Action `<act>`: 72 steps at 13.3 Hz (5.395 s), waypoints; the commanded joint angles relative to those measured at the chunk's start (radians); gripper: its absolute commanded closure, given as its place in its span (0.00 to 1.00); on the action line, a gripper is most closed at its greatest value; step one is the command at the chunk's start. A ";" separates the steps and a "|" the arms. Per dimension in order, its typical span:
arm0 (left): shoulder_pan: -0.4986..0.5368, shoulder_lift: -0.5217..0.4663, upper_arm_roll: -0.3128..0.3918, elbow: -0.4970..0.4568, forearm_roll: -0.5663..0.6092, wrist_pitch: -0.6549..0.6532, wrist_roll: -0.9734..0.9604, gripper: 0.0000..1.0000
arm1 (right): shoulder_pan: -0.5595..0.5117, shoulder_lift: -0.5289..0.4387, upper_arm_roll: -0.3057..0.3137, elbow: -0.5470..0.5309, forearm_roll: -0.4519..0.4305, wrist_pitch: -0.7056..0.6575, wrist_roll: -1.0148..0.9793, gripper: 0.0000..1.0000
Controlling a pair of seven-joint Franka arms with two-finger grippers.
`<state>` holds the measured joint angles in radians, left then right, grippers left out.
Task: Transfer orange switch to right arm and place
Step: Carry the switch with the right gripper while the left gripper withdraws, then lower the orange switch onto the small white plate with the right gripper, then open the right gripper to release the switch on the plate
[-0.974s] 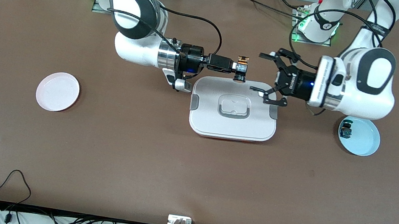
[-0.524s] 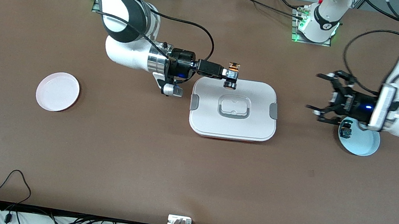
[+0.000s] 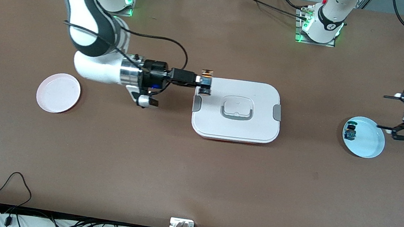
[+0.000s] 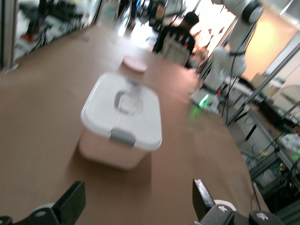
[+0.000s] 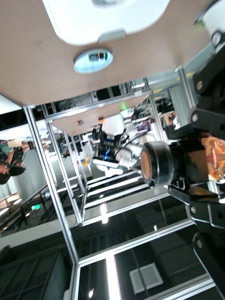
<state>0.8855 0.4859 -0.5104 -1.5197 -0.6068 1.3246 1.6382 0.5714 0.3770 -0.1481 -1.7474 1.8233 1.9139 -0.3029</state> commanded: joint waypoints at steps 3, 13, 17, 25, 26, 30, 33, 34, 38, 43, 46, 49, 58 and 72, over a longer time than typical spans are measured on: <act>-0.020 0.011 -0.019 0.197 0.275 -0.015 -0.208 0.00 | -0.114 -0.047 0.010 -0.035 -0.197 -0.117 -0.010 0.97; -0.238 -0.182 -0.037 0.340 0.575 -0.001 -0.533 0.00 | -0.338 -0.078 -0.019 -0.023 -0.792 -0.412 -0.057 0.97; -0.331 -0.222 -0.037 0.329 0.585 -0.014 -0.664 0.00 | -0.406 -0.078 -0.019 -0.026 -1.031 -0.423 -0.184 0.97; -0.675 -0.395 0.175 0.141 0.604 0.004 -0.989 0.00 | -0.453 -0.072 -0.019 -0.037 -1.648 -0.342 -0.586 0.97; -0.715 -0.404 0.240 0.118 0.602 0.036 -0.989 0.00 | -0.464 -0.067 -0.019 -0.041 -1.692 -0.310 -0.646 0.97; -0.876 -0.415 0.547 0.049 0.613 0.293 -0.901 0.00 | -0.489 -0.069 -0.019 -0.112 -1.864 -0.112 -0.867 0.97; -0.893 -0.406 0.578 -0.016 0.601 0.379 -0.828 0.00 | -0.527 -0.067 -0.019 -0.199 -1.877 0.046 -0.990 0.96; -0.890 -0.406 0.578 -0.017 0.601 0.383 -0.850 0.00 | -0.538 -0.067 -0.019 -0.227 -1.877 0.091 -1.025 0.96; -0.892 -0.418 0.567 -0.010 0.608 0.328 -1.279 0.00 | -0.568 -0.063 -0.019 -0.343 -1.880 0.324 -1.208 0.94; -0.890 -0.417 0.567 -0.011 0.608 0.282 -1.491 0.00 | -0.588 -0.033 -0.021 -0.426 -1.937 0.546 -1.239 0.93; -0.893 -0.412 0.567 -0.010 0.604 0.271 -1.572 0.00 | -0.593 -0.026 -0.019 -0.445 -1.935 0.565 -1.242 0.93; -0.904 -0.409 0.564 -0.005 0.604 0.243 -1.649 0.00 | -0.593 -0.012 -0.018 -0.452 -1.934 0.573 -1.243 0.93; -0.893 -0.398 0.566 0.026 0.615 0.237 -1.640 0.00 | -0.587 0.031 -0.007 -0.485 -1.934 0.643 -1.249 0.90; -0.912 -0.360 0.540 0.102 0.610 0.203 -1.589 0.00 | -0.584 -0.144 0.016 -0.365 -1.791 0.366 -1.162 0.00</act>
<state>-0.0060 0.1030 0.0443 -1.4762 -0.0164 1.5477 0.0307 -0.0058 0.2506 -0.1417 -2.1572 0.0081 2.3359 -1.5135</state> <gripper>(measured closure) 0.000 0.000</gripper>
